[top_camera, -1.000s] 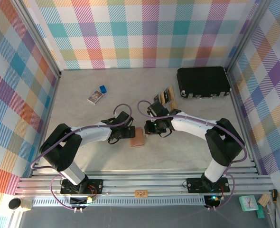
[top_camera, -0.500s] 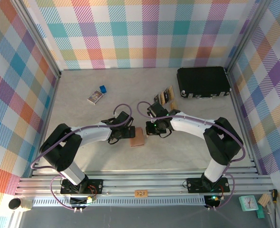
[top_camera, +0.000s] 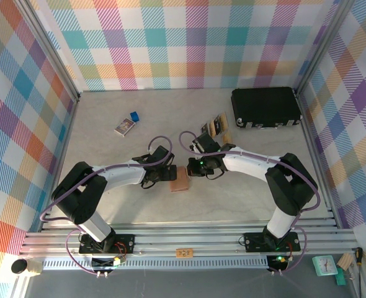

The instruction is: Put the credit cards into the card holder

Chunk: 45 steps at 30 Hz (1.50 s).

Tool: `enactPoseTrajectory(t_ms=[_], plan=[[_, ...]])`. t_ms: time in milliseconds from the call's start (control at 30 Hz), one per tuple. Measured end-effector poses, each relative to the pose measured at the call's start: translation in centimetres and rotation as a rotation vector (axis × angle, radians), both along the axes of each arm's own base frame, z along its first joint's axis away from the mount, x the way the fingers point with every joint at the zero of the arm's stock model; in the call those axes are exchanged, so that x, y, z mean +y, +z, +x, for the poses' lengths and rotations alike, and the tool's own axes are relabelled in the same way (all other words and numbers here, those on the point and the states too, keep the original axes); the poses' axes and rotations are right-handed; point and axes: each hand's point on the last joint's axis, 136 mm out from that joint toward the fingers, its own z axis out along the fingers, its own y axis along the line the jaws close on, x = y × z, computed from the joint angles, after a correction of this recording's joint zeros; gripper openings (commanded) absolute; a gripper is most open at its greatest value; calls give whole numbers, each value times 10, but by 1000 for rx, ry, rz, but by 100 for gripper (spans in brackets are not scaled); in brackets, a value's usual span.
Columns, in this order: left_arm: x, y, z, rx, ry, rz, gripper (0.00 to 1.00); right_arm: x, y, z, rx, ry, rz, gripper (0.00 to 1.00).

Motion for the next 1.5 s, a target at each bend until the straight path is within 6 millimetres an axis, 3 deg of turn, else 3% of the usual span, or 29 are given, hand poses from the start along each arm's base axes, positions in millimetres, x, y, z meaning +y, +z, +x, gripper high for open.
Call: enactPoseTrajectory(t_ms=[367,667,833,1500], plan=[[0,0,0,-8,0,-5,99,24,-18,3,86,-11,76,0],[0,0,0,-8,3,-6,99,35,-18,6,92,-6,95,0],[0,-1,0,-10,4,-6,99,37,-27,6,106,-9,89,0],[1,0,0,-14,11,-8,99,38,-32,4,20,-38,168,0]])
